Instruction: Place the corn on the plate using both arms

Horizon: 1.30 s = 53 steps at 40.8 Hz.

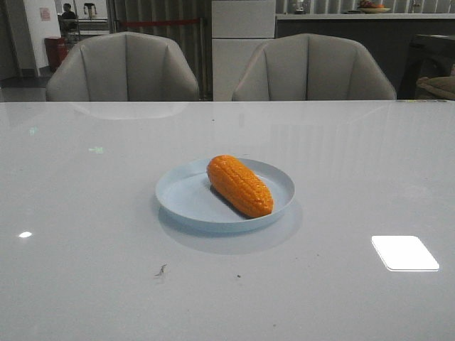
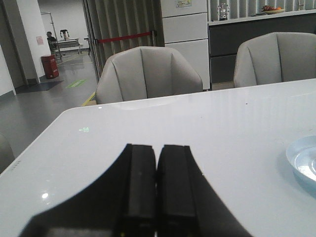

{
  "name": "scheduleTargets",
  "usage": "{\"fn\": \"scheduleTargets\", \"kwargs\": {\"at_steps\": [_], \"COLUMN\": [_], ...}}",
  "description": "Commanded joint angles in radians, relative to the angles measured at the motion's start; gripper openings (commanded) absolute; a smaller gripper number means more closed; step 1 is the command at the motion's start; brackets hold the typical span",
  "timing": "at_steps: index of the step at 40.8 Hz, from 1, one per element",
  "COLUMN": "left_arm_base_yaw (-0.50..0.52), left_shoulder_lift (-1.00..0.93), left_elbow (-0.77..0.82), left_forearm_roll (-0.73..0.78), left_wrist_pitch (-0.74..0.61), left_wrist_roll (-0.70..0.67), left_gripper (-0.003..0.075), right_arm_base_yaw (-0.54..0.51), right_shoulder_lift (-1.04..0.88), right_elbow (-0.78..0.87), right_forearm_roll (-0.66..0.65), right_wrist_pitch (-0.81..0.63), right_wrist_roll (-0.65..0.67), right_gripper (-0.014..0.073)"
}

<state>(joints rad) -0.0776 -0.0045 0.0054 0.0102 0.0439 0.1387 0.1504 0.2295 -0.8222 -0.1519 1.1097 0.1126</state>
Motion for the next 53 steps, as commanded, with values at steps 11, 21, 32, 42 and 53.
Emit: {"fn": "scheduleTargets", "kwargs": {"at_steps": [11, 21, 32, 42, 53], "left_arm_base_yaw": [0.000, 0.000, 0.000, 0.000, 0.000], "left_shoulder_lift": [-0.016, -0.016, -0.016, -0.016, -0.016], "left_elbow": [0.039, 0.039, 0.039, 0.039, 0.039], "left_forearm_roll": [-0.010, -0.010, -0.010, -0.010, -0.010], "left_wrist_pitch": [-0.080, -0.080, -0.080, -0.080, -0.080], "left_wrist_roll": [-0.007, -0.007, -0.007, -0.007, -0.007], "left_gripper": [0.0096, 0.0096, 0.0096, 0.0096, 0.0096], "right_arm_base_yaw": [-0.005, -0.005, -0.004, -0.012, -0.104], "right_shoulder_lift": [0.023, 0.023, 0.023, 0.022, 0.022], "right_elbow": [-0.022, -0.021, 0.098, 0.366, 0.646], "right_forearm_roll": [-0.020, 0.032, 0.041, 0.014, 0.016], "right_wrist_pitch": [-0.075, -0.086, -0.413, -0.948, -1.450], "right_wrist_roll": [0.000, 0.000, 0.000, 0.000, 0.000], "right_gripper": [0.0608, 0.0589, 0.0194, 0.0057, 0.0057]}}
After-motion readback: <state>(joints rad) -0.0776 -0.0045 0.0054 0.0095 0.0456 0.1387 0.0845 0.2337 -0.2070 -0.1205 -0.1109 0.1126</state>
